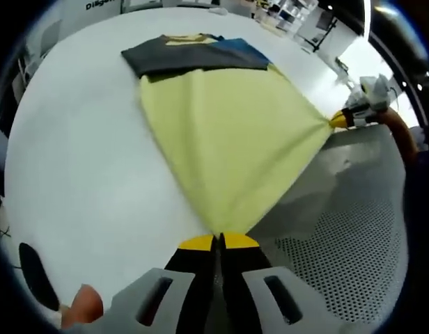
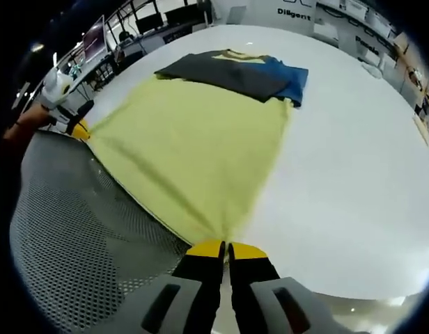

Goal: Fold the garment on the visible template until the final outline fits inside the template.

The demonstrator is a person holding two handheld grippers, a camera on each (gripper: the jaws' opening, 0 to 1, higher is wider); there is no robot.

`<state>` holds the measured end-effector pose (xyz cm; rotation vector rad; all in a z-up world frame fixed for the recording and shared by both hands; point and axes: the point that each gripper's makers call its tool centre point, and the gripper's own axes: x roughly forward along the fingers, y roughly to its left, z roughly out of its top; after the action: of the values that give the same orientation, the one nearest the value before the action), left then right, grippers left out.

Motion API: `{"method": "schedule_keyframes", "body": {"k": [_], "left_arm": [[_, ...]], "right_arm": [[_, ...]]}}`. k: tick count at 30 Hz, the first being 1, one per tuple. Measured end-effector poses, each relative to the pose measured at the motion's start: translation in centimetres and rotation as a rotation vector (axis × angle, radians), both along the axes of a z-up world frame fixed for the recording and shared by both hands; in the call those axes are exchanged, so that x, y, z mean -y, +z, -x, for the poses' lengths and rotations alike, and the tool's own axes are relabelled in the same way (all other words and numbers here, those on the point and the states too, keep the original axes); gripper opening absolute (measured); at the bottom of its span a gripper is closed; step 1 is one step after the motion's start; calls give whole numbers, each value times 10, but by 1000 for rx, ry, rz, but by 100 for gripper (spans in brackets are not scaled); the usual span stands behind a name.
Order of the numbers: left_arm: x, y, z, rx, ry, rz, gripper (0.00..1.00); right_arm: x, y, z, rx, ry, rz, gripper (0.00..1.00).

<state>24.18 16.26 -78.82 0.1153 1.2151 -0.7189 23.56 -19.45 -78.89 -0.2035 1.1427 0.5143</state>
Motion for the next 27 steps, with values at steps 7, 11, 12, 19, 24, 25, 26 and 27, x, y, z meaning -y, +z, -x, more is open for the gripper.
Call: {"method": "schedule_keyframes", "body": {"k": [7,11,12,19,24,25,26,27], "left_arm": [[-1,23,5,24,2,31,0],[2,40,-1,65,24,63,0],[2,44,-3,75,27,67,0],[7,91,-32,208,43,109,0],[9,129,-67,325,55,135,0],[9,136,-76,346,63,141,0],[9,141,-83,359,68,147,0],[9,146,-93,376,75,153,0]], "right_arm": [[-2,30,6,9,18,-31,0],[-3,54,-2,62,20,-37,0],[-4,60,-4,72,22,-37,0],[-4,104,-28,185,47,-10,0],[0,135,-61,267,61,15,0],[0,139,-67,278,61,19,0],[1,144,-76,296,65,28,0],[1,149,-83,308,65,30,0]]}}
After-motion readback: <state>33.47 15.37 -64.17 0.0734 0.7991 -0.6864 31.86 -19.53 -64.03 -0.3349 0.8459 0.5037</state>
